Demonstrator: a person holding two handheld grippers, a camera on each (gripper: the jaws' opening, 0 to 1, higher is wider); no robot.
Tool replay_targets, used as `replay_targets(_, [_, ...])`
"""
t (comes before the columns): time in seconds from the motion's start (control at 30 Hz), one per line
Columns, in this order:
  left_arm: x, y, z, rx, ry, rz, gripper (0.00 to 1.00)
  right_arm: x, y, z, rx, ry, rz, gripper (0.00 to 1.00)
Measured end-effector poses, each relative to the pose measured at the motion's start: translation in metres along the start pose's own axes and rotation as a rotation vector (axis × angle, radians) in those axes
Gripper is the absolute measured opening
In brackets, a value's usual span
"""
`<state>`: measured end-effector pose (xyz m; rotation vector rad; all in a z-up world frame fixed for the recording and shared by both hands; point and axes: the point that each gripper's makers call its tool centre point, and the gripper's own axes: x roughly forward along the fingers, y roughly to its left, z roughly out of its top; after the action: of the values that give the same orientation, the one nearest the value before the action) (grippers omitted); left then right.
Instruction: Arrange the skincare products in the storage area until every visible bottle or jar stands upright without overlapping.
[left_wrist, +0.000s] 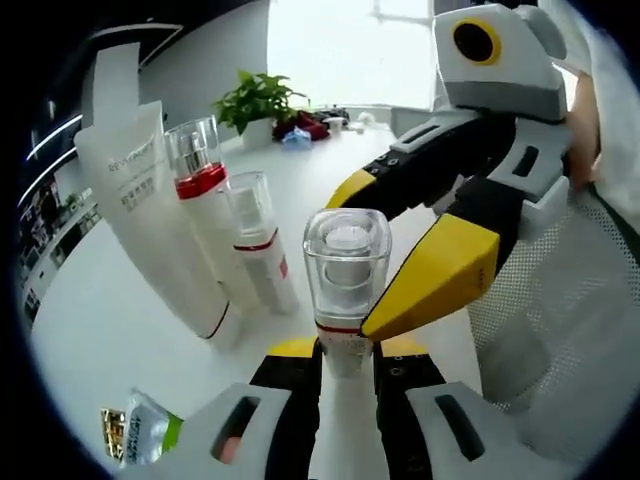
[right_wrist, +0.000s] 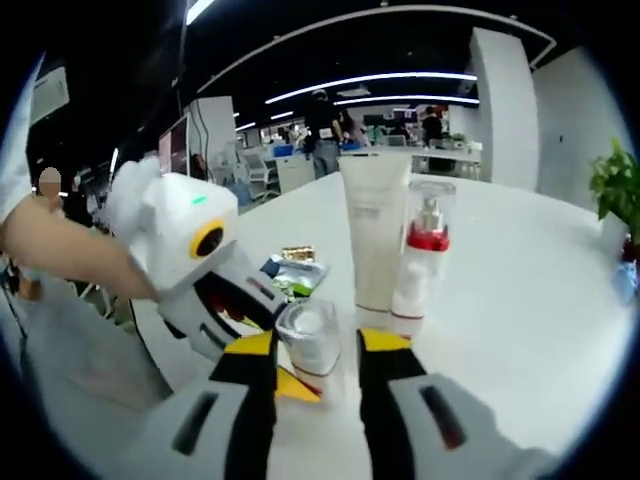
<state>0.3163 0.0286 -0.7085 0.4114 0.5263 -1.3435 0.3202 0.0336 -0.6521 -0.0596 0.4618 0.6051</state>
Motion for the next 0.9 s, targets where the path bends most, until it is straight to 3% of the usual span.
replay_targets(0.43, [0.004, 0.03, 0.006, -0.06, -0.047, 0.008, 0.17, -0.021, -0.016, -0.017, 0.036, 0.077, 0.013, 0.48])
replay_targets(0.9, [0.013, 0.048, 0.013, -0.039, -0.044, 0.031, 0.17, -0.023, -0.026, -0.02, 0.065, 0.088, -0.011, 0.48])
